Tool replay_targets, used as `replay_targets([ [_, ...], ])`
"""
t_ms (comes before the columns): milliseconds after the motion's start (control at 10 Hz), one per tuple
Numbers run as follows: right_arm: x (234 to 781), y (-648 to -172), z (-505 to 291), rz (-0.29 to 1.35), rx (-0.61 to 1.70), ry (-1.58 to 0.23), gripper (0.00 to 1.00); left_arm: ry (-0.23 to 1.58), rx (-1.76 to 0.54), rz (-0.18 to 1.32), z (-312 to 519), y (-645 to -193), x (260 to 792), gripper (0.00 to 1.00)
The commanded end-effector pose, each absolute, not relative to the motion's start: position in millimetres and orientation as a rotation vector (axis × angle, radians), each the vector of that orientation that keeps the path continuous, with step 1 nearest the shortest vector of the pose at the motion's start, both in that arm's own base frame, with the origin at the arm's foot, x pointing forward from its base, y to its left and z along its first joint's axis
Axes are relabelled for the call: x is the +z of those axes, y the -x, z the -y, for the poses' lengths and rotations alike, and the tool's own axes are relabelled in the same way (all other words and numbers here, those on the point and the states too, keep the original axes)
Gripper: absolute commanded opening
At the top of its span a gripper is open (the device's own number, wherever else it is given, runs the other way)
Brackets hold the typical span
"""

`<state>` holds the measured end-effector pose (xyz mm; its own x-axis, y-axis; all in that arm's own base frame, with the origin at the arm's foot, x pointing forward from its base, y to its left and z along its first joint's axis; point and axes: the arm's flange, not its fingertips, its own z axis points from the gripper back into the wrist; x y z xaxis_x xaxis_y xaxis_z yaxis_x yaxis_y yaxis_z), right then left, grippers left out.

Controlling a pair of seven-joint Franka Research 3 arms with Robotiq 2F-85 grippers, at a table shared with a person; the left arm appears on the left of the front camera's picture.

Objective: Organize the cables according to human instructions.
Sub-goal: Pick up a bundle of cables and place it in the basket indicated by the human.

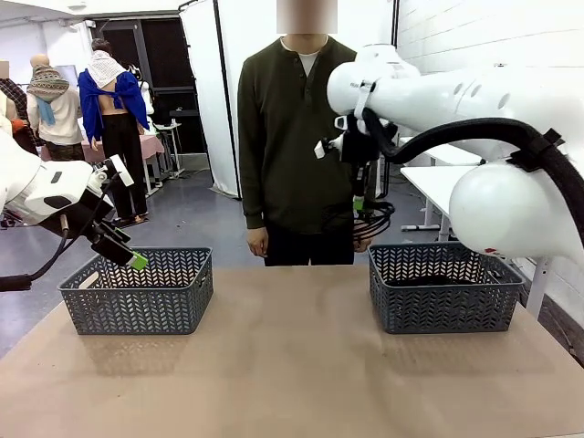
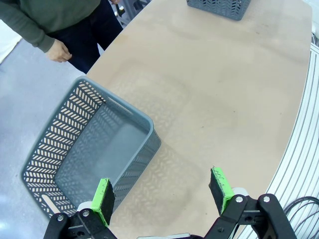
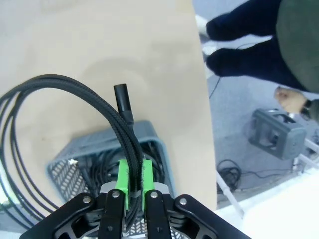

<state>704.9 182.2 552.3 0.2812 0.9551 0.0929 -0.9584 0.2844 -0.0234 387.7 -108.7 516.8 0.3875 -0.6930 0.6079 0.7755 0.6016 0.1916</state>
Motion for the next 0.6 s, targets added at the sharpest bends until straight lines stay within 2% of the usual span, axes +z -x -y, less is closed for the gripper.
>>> replay_targets([
  [0, 556.8, -685.6, -161.4, 0.094, 1.332, -0.096, 0.00, 0.144, -0.945, 0.710, 105.9, -389.3, 515.4, 1.00],
  [500, 564.5, -670.2, -90.6, 0.109, 1.502, -0.156, 0.00, 0.144, -0.945, 0.710, 105.9, -389.3, 515.4, 1.00],
])
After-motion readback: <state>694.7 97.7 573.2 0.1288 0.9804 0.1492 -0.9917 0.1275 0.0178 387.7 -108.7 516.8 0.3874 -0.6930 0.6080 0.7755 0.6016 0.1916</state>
